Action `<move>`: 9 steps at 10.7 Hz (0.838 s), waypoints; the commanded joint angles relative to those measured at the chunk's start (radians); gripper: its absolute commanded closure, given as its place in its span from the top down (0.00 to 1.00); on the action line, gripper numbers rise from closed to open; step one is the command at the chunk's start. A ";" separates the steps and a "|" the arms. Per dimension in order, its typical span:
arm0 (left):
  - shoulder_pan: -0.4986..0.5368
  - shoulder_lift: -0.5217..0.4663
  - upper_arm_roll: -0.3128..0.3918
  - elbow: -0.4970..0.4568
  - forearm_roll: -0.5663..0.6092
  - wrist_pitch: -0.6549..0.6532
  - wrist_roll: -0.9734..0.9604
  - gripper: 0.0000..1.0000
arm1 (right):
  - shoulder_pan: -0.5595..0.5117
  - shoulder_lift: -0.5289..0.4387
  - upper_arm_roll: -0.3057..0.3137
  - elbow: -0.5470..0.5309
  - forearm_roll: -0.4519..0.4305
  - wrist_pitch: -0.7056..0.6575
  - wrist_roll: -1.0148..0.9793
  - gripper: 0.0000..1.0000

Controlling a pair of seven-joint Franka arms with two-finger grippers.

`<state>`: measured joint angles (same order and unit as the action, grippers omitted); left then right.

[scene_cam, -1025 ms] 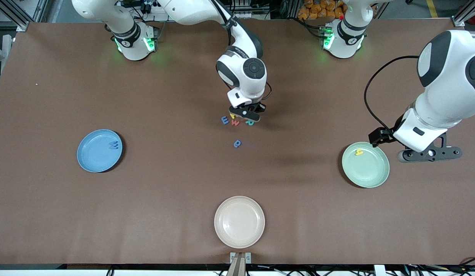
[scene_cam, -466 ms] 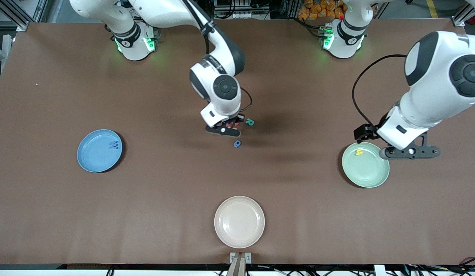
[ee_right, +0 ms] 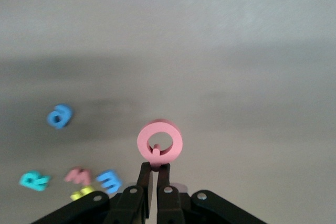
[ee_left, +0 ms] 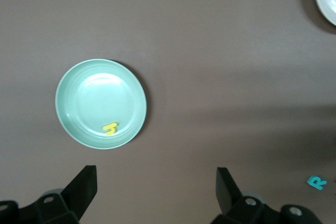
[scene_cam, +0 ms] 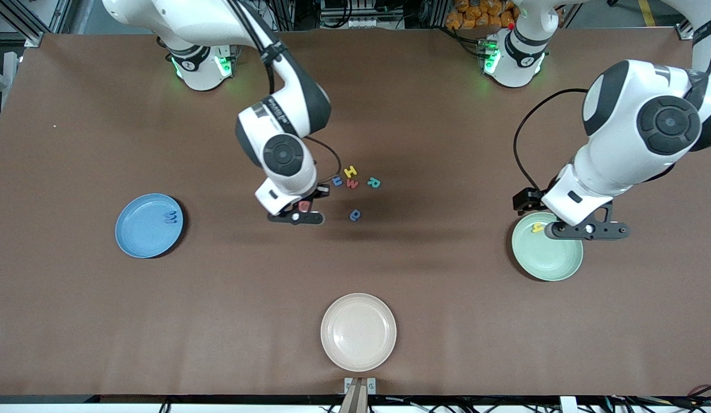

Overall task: Sort uppercase to blue plate, lowercase to green plate
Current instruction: 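Carry the Q to the blue plate while the left gripper returns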

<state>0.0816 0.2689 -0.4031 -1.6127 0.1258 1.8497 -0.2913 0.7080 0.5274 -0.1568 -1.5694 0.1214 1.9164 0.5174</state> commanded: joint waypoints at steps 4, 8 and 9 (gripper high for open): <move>-0.125 0.062 -0.008 0.001 -0.002 0.089 -0.163 1.00 | -0.195 -0.099 0.014 -0.122 -0.146 -0.002 -0.340 0.00; -0.198 0.139 -0.005 0.001 -0.002 0.161 -0.164 1.00 | -0.318 -0.139 -0.017 -0.194 -0.180 0.010 -0.610 0.00; -0.215 0.153 -0.005 0.001 -0.002 0.178 -0.166 1.00 | -0.353 -0.151 -0.018 -0.217 -0.203 0.021 -0.661 0.00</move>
<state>-0.1044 0.4026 -0.4129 -1.6213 0.1253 2.0050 -0.4396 0.3958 0.4349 -0.1849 -1.7081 -0.0402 1.9120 -0.0775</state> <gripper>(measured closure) 0.000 0.925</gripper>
